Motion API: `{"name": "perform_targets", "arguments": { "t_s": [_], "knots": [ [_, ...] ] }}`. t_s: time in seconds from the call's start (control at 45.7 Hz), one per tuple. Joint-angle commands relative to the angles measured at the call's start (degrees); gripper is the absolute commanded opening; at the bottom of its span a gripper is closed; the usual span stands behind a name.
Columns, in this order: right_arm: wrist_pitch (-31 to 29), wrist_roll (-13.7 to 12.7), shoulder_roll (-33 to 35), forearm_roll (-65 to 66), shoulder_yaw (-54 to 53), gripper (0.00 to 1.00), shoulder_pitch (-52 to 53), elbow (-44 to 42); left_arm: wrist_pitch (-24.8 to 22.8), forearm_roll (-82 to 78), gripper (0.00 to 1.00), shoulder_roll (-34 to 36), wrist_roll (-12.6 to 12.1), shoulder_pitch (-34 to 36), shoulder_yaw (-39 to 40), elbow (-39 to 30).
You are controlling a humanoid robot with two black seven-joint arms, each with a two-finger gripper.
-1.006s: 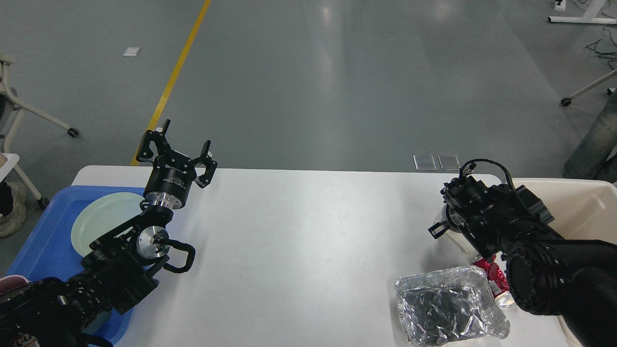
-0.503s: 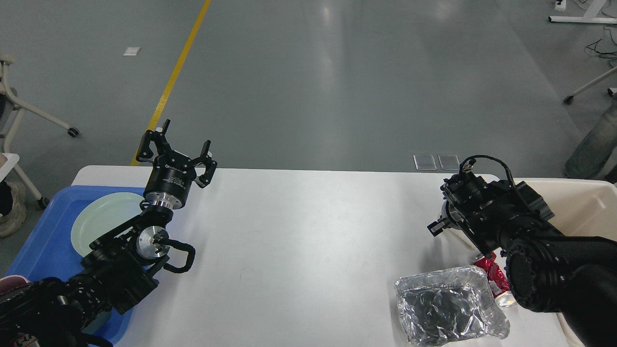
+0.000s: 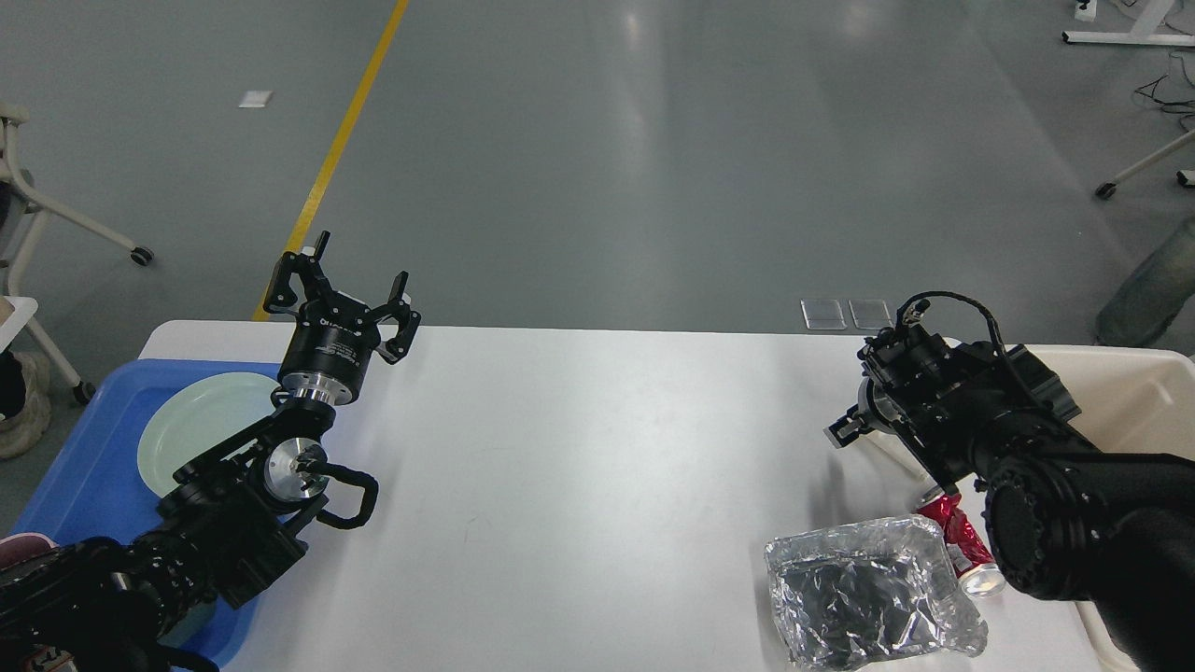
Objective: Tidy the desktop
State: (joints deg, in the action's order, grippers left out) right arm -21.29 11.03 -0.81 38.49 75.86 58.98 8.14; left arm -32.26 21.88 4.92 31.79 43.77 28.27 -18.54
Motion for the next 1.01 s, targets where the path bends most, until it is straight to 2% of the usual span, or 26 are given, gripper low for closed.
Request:
{"name": "perform_targets", "arguments": {
  "t_s": [0.0, 0.241, 0.656, 0.766, 0.853, 0.919, 0.985],
  "knots": [
    [3.0, 0.0, 0.1, 0.0, -0.5, 0.83, -1.9, -0.4, 0.0, 0.0, 0.97, 0.0, 0.0, 0.0, -0.1, 0.0],
    [7.2, 0.0, 1.2, 0.0, -0.8, 0.82, -3.7, -0.6, 0.0, 0.0, 0.97, 0.0, -0.1, 0.0, -0.1, 0.0],
    [8.5, 0.0, 1.7, -2.0, -0.8, 0.78, -4.9, -1.4, 0.0, 0.0, 0.97, 0.0, 0.0, 0.0, 0.0, 0.0],
    [8.0, 0.0, 1.7, -1.9, -0.7, 0.68, -4.9, -1.4, 0.0, 0.0, 0.97, 0.0, 0.0, 0.0, 0.0, 0.0],
    [7.5, 0.0, 1.5, -1.8, -0.7, 0.50, -4.8, -1.2, 0.0, 0.0, 0.97, 0.0, 0.0, 0.0, 0.0, 0.0],
    [7.3, -0.1, 1.5, -1.8, -0.8, 0.32, -4.9, -1.2, 0.0, 0.0, 0.97, 0.0, -0.1, 0.0, -0.1, 0.0],
    [6.8, -0.1, 1.5, -1.8, -0.8, 0.18, -4.9, -1.0, 0.0, 0.0, 0.97, 0.0, -0.1, 0.0, -0.1, 0.0]
  ]
}}
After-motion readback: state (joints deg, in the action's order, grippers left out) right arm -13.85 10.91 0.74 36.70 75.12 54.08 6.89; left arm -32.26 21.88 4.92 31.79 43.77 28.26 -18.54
